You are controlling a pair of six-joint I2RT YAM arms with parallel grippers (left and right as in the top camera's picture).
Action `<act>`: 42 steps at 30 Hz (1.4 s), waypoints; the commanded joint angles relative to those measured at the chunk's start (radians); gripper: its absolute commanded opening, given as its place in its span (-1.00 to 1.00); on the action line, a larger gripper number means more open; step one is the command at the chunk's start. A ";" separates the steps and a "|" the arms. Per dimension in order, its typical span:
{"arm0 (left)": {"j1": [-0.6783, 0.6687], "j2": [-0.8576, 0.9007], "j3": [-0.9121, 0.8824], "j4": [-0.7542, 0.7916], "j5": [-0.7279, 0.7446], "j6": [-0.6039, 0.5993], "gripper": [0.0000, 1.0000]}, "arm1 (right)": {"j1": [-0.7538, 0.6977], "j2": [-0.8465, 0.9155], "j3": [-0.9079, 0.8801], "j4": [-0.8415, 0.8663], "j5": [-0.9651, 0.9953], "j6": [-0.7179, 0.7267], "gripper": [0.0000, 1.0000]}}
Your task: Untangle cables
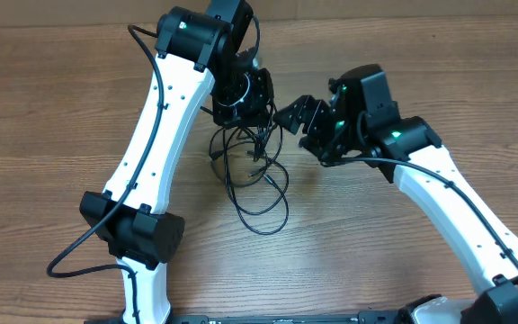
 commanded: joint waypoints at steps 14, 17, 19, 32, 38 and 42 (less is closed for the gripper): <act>0.019 -0.004 -0.004 0.036 0.108 -0.014 -0.91 | 0.018 0.024 0.003 -0.117 0.017 -0.081 0.68; 0.019 -0.004 -0.004 0.038 0.114 -0.014 -0.91 | 0.018 0.024 0.003 -0.074 -0.014 -0.081 0.68; 0.019 -0.004 -0.004 0.039 0.100 -0.014 -0.91 | 0.018 0.024 0.003 -0.032 -0.076 -0.082 0.68; 0.051 -0.004 -0.004 0.007 -0.181 -0.088 -0.91 | -0.068 0.023 0.004 0.019 -0.321 -0.192 0.70; 0.050 -0.004 -0.004 0.008 -0.122 -0.081 -0.91 | -0.068 0.023 0.004 0.056 -0.336 -0.193 0.78; 0.049 -0.004 -0.004 0.010 -0.043 -0.056 -0.91 | -0.061 0.024 0.003 0.085 -0.324 -0.192 0.81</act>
